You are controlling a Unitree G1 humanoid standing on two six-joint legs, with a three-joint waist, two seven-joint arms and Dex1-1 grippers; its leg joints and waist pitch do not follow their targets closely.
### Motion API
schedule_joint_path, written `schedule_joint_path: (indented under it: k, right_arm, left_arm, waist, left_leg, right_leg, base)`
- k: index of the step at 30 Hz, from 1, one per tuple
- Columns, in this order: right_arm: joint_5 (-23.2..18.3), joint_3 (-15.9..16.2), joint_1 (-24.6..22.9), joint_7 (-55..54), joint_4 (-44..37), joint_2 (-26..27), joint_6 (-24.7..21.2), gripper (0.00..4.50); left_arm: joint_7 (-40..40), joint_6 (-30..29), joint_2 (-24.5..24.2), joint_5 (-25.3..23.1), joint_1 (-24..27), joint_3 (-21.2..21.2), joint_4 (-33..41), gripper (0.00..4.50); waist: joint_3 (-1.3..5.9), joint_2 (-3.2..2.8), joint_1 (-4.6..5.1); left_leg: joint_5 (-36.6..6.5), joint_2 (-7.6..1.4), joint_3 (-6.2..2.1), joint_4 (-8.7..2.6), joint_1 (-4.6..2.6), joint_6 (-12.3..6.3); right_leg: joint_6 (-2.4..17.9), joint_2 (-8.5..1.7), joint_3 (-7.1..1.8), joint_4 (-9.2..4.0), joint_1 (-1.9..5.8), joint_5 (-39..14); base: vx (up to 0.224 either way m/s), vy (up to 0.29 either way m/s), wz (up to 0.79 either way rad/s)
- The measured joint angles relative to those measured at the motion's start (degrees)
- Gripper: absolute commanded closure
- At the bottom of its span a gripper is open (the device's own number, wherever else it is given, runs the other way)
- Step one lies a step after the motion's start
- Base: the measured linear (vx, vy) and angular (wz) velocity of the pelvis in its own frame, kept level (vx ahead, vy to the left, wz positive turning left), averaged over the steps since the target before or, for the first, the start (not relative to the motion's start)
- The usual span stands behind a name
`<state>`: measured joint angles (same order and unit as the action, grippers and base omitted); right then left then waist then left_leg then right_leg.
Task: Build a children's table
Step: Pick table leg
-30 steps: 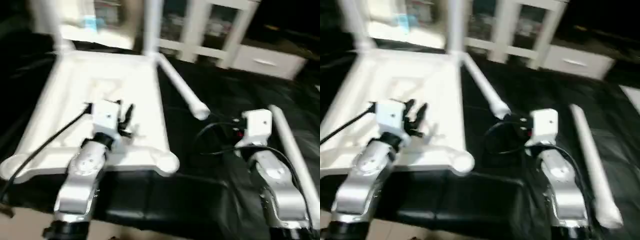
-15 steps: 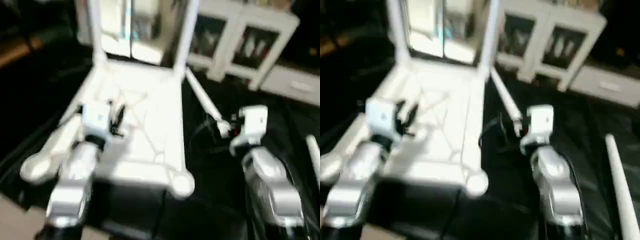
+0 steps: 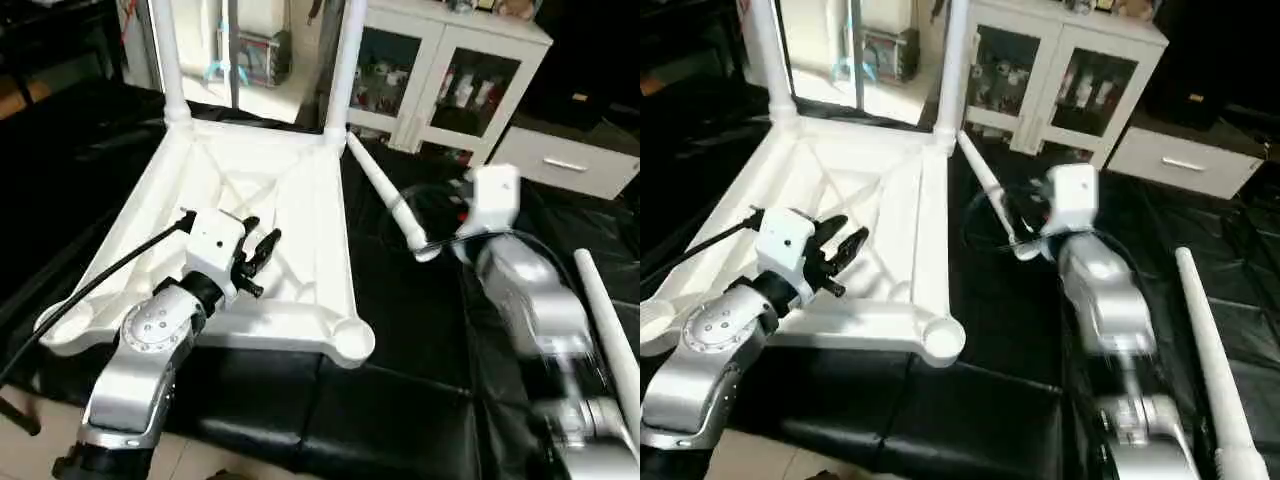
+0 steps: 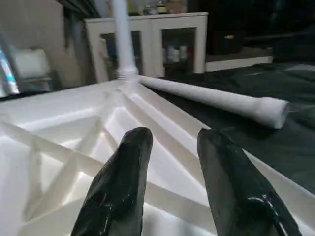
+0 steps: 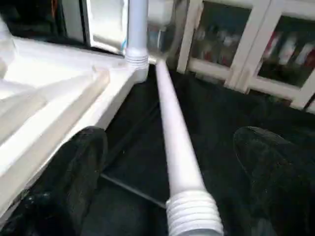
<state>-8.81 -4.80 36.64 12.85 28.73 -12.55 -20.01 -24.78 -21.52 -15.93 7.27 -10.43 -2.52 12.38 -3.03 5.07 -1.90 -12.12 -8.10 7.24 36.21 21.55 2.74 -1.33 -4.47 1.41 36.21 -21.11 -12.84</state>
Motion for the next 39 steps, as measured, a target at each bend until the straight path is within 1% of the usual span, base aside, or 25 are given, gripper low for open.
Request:
schedule_joint_path:
  k: [1, 2, 3, 4, 6, 8, 10, 11, 12, 14, 17, 19, 21, 23, 25, 29, 31, 37, 39]
  right_arm:
    - [0.3, 0.1, 2.0, 0.1, 3.9, 0.0, 1.2, 0.00]
    - [0.9, 0.2, 5.2, 0.0, 9.5, 0.0, 2.7, 0.00]
    - [1.3, 0.2, 6.7, 0.0, 12.0, -0.1, 3.3, 0.00]
    - [1.9, 0.3, 8.5, 0.0, 15.1, 0.0, 4.4, 0.00]
    - [2.6, 0.6, 11.0, 0.0, 19.9, 0.0, 6.0, 0.00]
    - [2.9, 0.8, 13.4, 0.1, 24.8, 0.0, 7.7, 0.00]
    - [3.3, 0.7, 16.1, 0.0, 30.3, -0.1, 9.5, 0.00]
    - [4.1, 0.7, 17.5, -0.1, 33.0, -0.2, 10.2, 0.00]
    - [4.4, 0.7, 17.8, -0.2, 33.8, -0.4, 10.6, 0.00]
    - [5.2, 0.8, 19.4, -0.9, 37.4, -0.5, 10.8, 0.00]
    - [6.2, 0.8, 19.9, -2.2, 39.8, -0.7, 10.8, 0.00]
    - [6.4, 0.8, 20.0, -2.5, 41.0, -0.7, 10.7, 0.00]
    - [6.8, 0.8, 20.2, -3.0, 42.7, -0.8, 10.7, 0.00]
    - [7.0, 0.8, 20.3, -3.7, 44.2, -0.8, 10.7, 0.00]
    - [7.0, 0.6, 20.3, -3.9, 44.8, -0.8, 11.0, 0.00]
    - [7.2, 0.0, 20.3, -4.1, 46.0, -0.8, 11.9, 0.00]
    - [7.2, -0.1, 20.3, -4.1, 46.3, -0.8, 12.0, 0.00]
    - [7.0, -1.5, 20.3, -3.5, 46.8, -0.8, 12.0, 0.00]
    - [6.9, -1.6, 20.3, -3.0, 46.8, -0.8, 12.1, 0.30]
  left_arm:
    - [-0.9, -0.9, -0.5, 0.9, -0.1, -0.1, 0.9, 2.66]
    - [-2.2, -2.4, -1.2, 2.2, -0.6, -0.3, 2.2, 2.66]
    - [-2.8, -3.1, -1.5, 2.8, -1.0, -0.4, 3.2, 2.66]
    - [-3.4, -3.7, -1.7, 3.4, -1.3, -0.4, 4.1, 2.66]
    - [-4.2, -4.8, -1.8, 4.5, -2.0, -0.5, 5.2, 2.66]
    - [-4.9, -6.0, -2.5, 4.9, -2.6, -0.6, 5.4, 2.66]
    - [-5.1, -7.5, -3.5, 5.5, -2.7, -0.5, 6.4, 2.66]
    - [-5.6, -8.9, -4.3, 6.2, -2.7, -0.5, 7.6, 2.66]
    - [-6.1, -9.6, -4.7, 6.7, -2.7, -0.5, 8.2, 2.66]
    - [-7.7, -12.3, -6.7, 8.1, -2.7, -0.6, 10.3, 2.66]
    - [-9.8, -14.7, -8.9, 9.5, -2.2, -0.6, 13.2, 2.66]
    - [-11.0, -16.0, -10.1, 10.7, -1.2, -0.7, 14.8, 2.66]
    - [-12.7, -18.1, -12.2, 12.4, -0.3, -0.7, 16.7, 2.66]
    - [-13.5, -19.3, -13.2, 13.3, -0.2, -0.7, 17.6, 2.66]
    - [-13.5, -20.4, -13.3, 13.9, -0.4, -0.6, 18.2, 2.66]
    - [-13.6, -22.6, -14.1, 15.4, -0.7, -0.5, 19.4, 2.66]
    - [-13.6, -23.3, -14.7, 15.7, -0.7, -0.4, 19.6, 2.66]
    - [-13.6, -24.8, -15.6, 16.6, -0.7, 0.2, 20.9, 2.66]
    - [-13.6, -25.0, -15.7, 16.8, -0.7, 0.3, 21.2, 2.64]
  waist:
    - [0.00, 0.01, 0.05]
    - [0.04, 0.05, 0.04]
    - [0.06, 0.09, -0.03]
    - [0.08, 0.12, -0.07]
    - [0.08, 0.12, -0.23]
    - [0.08, 0.17, -0.47]
    - [0.07, 0.18, -0.64]
    - [0.06, 0.20, -0.80]
    - [0.03, 0.23, -0.96]
    - [-0.13, 0.18, -1.36]
    - [-0.40, 0.02, -1.77]
    - [-0.69, -0.14, -1.81]
    - [-1.15, -0.36, -1.80]
    - [-1.49, -0.75, -1.80]
    - [-1.78, -1.00, -1.80]
    - [-2.62, -1.19, -1.71]
    - [-2.85, -1.38, -1.68]
    - [-3.32, -1.63, -1.68]
    - [-3.51, -1.73, -1.70]
  left_leg:
    - [0.0, -0.02, 0.07, 0.02, 0.07, 0.03]
    - [0.1, -0.03, 0.23, 0.07, 0.24, 0.06]
    - [0.1, -0.09, 0.32, 0.08, 0.50, 0.06]
    - [0.4, -0.31, 0.60, 0.07, 0.67, -0.14]
    - [1.0, -0.97, 1.12, 0.04, 0.85, -0.24]
    - [1.0, -1.38, 1.44, 0.01, 1.06, -0.24]
    - [1.0, -1.59, 1.66, -0.04, 1.26, -0.28]
    - [1.1, -1.74, 1.81, -0.05, 1.50, -0.32]
    - [1.2, -1.76, 1.92, -0.11, 1.62, -0.37]
    - [1.3, -1.81, 2.17, -0.34, 1.61, -0.32]
    - [1.5, -1.95, 2.48, -0.51, 1.57, -0.22]
    - [1.5, -1.96, 2.50, -0.52, 1.56, -0.18]
    - [1.5, -1.98, 2.50, -0.52, 1.56, -0.12]
    - [1.5, -1.98, 2.51, -0.54, 1.57, -0.09]
    - [1.6, -1.98, 2.52, -0.58, 1.58, -0.07]
    - [1.6, -2.01, 2.53, -0.77, 1.62, 0.03]
    - [1.6, -2.01, 2.57, -0.85, 1.65, 0.03]
    - [1.6, -2.00, 2.64, -1.11, 1.66, 0.02]
    - [1.7, -2.00, 2.65, -1.15, 1.65, -0.02]
  right_leg:
    - [0.3, -0.03, 0.00, -0.01, -0.07, 0.3]
    - [0.4, -0.11, 0.00, 0.00, -0.30, 0.8]
    - [0.6, -0.14, 0.03, -0.01, -0.56, 1.1]
    - [0.6, -0.15, 0.12, 0.02, -0.76, 1.3]
    - [0.5, -0.08, 0.59, 0.01, -0.84, 1.3]
    - [0.5, 0.02, 0.72, -0.03, -1.02, 1.2]
    - [0.5, 0.10, 0.76, -0.02, -1.25, 1.2]
    - [0.5, 0.15, 0.78, 0.01, -1.52, 1.2]
    - [0.5, 0.15, 0.76, 0.04, -1.71, 1.2]
    - [0.5, 0.14, 0.69, 0.05, -1.86, 1.2]
    - [0.5, 0.08, 0.68, 0.04, -1.92, 1.2]
    - [0.5, 0.07, 0.67, 0.05, -1.92, 1.2]
    - [0.5, 0.07, 0.69, 0.08, -1.93, 1.2]
    - [0.6, 0.07, 0.68, 0.08, -1.94, 1.2]
    - [0.6, 0.07, 0.68, 0.08, -1.97, 1.2]
    - [0.6, 0.10, 0.69, 0.08, -2.11, 1.2]
    - [0.6, 0.10, 0.68, 0.05, -2.16, 1.2]
    - [0.7, 0.10, 0.67, -0.06, -2.24, 1.2]
    - [0.7, 0.10, 0.68, -0.06, -2.25, 1.2]
  base:
    - [0.000, 0.000, 0.00]
    - [0.000, 0.000, 0.00]
    - [0.000, 0.000, 0.00]
    - [0.000, 0.000, 0.00]
    - [0.000, 0.000, 0.00]
    - [0.000, 0.000, 0.00]
    - [0.000, 0.000, 0.00]
    - [0.000, 0.000, 0.00]
    - [0.000, 0.000, 0.00]
    - [0.000, 0.000, 0.00]
    - [0.000, 0.000, 0.00]
    - [0.000, 0.000, 0.00]
    - [0.000, 0.000, 0.00]
    - [0.000, 0.000, 0.00]
    - [0.000, 0.000, 0.00]
    - [0.000, 0.000, 0.00]
    - [0.000, 0.000, 0.00]
    - [0.000, 0.000, 0.00]
    - [0.000, 0.000, 0.00]
